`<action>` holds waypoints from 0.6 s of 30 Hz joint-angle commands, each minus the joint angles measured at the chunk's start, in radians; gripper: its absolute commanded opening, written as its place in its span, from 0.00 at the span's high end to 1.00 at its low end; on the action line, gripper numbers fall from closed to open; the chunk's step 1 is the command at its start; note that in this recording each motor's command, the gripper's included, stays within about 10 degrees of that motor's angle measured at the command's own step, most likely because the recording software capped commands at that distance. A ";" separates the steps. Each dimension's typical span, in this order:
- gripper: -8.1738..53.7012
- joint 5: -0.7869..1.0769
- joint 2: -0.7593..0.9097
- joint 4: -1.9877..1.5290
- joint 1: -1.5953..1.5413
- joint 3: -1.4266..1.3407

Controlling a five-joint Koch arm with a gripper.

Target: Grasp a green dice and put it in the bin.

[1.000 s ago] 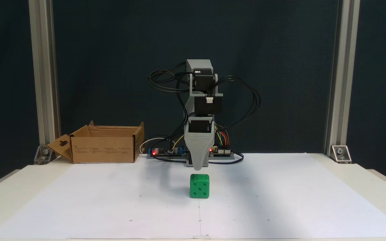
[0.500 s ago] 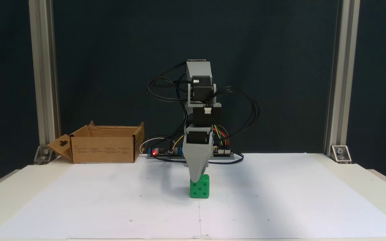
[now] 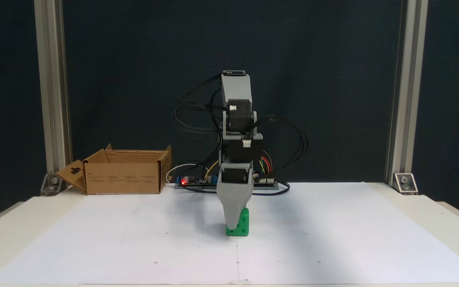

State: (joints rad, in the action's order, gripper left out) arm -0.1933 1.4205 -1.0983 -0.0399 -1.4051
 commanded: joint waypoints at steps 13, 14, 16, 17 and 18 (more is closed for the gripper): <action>0.43 0.031 -0.055 0.066 -0.014 -0.025; 0.47 0.031 -0.055 0.069 -0.014 -0.031; 0.58 0.029 -0.055 0.075 -0.012 -0.035; 0.65 0.025 -0.055 0.075 -0.012 -0.037; 0.68 0.023 -0.052 0.078 -0.008 -0.041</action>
State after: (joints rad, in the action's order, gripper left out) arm -0.1933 1.3637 -1.0232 -0.0414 -1.4465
